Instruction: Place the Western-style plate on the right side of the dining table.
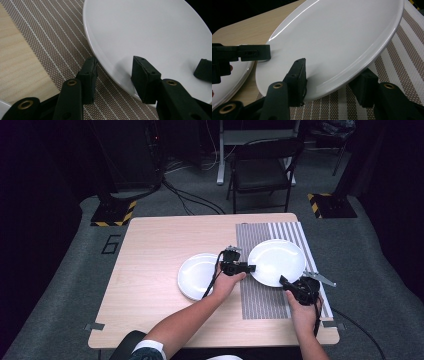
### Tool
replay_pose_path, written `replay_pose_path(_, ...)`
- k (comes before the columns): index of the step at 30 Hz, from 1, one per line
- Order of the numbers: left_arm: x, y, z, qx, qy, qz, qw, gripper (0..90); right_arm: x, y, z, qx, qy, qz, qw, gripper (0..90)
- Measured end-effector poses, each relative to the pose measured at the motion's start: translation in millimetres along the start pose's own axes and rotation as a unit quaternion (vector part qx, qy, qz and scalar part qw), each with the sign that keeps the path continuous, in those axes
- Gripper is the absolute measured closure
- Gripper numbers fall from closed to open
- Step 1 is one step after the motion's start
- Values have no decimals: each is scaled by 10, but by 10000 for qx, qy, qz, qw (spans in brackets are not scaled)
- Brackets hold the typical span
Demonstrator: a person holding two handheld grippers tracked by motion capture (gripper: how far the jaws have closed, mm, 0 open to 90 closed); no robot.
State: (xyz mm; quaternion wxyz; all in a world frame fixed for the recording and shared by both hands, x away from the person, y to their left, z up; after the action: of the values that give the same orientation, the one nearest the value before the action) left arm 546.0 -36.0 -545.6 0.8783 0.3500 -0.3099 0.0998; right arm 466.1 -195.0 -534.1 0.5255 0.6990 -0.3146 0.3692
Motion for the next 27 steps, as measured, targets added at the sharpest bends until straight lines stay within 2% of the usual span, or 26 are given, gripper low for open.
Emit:
replay_pose_path(8,-19,-33,-35,35,31,-36,10000,560,-49,-47,16,43,-57,-25,10000,492)
replay_pose_path(19,-9,-67,-98,78,106,-4,9999,564,-64,-98,-12,82,-3,-63,9999,493)
replay_pose_path(27,-7,-109,-134,131,119,-83,9998,565,-78,-152,6,82,-12,-115,9999,493)
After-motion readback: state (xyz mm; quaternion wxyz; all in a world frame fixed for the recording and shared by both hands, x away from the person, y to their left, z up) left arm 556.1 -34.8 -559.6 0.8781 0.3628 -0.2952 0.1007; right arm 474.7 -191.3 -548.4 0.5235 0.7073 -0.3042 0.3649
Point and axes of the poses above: each handheld gripper's, and its own axes: y roughly backward along the jaws, x roughly out of its top, z roughly to its right, the point moved 9 cm from there along -y, roughly forward along the jaws, and after that the axes turned 11 degrees about y, right-handed, at the moved point
